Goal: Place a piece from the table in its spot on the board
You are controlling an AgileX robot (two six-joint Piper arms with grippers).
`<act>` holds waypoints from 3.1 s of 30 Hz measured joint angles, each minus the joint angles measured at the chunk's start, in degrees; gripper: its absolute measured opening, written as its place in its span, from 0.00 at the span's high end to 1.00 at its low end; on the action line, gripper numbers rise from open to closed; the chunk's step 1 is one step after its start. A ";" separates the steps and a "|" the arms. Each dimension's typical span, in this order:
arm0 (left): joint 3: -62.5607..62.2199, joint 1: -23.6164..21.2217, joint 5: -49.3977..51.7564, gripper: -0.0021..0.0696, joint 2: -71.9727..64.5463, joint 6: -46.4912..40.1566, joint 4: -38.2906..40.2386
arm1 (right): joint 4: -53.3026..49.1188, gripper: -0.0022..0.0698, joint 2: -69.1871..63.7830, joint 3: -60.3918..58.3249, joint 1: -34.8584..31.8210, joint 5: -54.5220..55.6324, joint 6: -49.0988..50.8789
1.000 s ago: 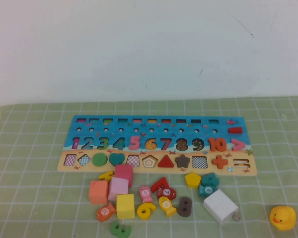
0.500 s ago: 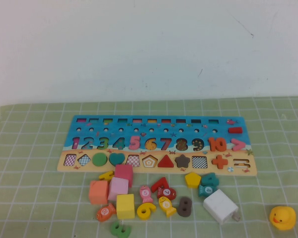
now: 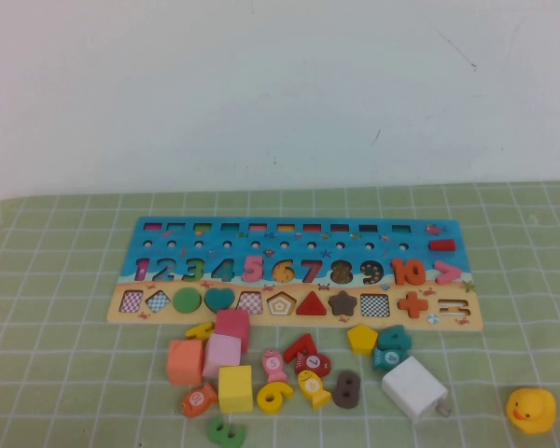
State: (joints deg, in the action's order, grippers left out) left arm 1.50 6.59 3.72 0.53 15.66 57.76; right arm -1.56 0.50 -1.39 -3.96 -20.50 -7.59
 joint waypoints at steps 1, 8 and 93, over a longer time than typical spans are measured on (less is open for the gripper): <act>0.00 0.00 -0.05 0.97 0.00 0.15 0.30 | 0.00 0.97 0.00 0.00 0.00 0.00 0.00; -6.56 0.00 14.61 0.97 -1.18 -12.47 -6.06 | 0.00 0.97 0.00 0.00 0.00 0.00 0.00; -80.32 29.74 49.86 0.33 -114.36 -33.65 -54.78 | 0.00 0.97 0.00 0.00 0.00 0.00 0.00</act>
State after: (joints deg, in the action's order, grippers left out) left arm -78.82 36.33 53.58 -113.84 -17.98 2.98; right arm -1.56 0.50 -1.39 -3.96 -20.50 -7.59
